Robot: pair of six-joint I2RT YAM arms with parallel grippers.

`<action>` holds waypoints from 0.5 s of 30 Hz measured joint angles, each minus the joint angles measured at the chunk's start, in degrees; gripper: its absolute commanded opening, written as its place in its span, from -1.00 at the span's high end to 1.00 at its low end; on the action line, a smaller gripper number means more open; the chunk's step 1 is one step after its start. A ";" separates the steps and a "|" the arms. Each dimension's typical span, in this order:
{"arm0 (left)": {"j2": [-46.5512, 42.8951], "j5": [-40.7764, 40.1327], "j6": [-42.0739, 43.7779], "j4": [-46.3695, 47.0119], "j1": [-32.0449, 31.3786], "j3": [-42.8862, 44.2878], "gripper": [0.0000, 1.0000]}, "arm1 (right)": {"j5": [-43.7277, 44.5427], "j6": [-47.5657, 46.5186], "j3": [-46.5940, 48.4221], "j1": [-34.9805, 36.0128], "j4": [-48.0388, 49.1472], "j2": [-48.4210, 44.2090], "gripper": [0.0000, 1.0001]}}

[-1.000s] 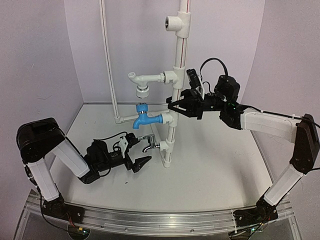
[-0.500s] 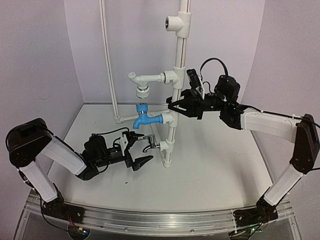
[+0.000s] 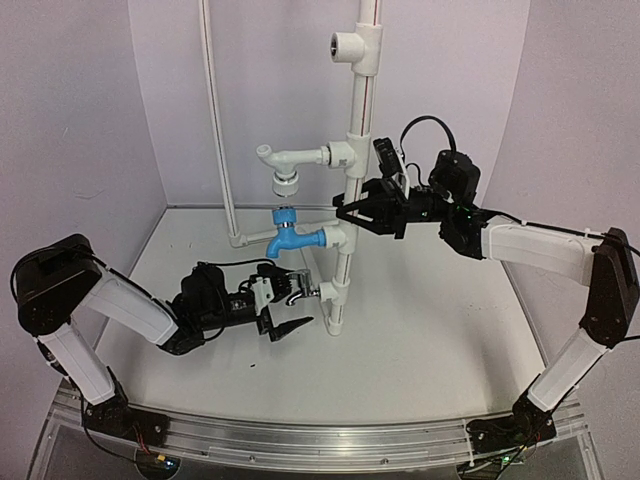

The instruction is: Install the water faucets

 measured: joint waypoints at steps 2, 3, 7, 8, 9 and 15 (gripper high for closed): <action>0.00 -0.35 1.97 -0.49 -0.53 0.63 -0.84 | -0.04 0.00 0.00 -0.01 0.00 -0.01 1.00; 0.00 -0.53 2.73 -0.61 -0.74 0.84 -0.80 | -0.06 -0.02 0.00 -0.01 0.00 -0.01 1.00; 0.00 -1.37 5.66 -0.63 -1.31 0.98 -0.71 | -0.13 -0.02 -0.02 -0.03 -0.07 -0.03 1.00; 0.00 -1.40 6.53 -0.65 -1.56 1.00 -0.69 | -0.13 -0.04 -0.02 -0.03 -0.10 -0.05 1.00; 0.00 -1.33 7.53 -0.66 -1.88 1.01 -0.67 | -0.13 -0.06 -0.02 -0.03 -0.12 -0.06 1.00; -0.75 -1.11 13.74 -2.40 -5.02 0.99 -0.66 | -0.10 -0.20 -0.02 -0.03 -0.30 -0.09 1.00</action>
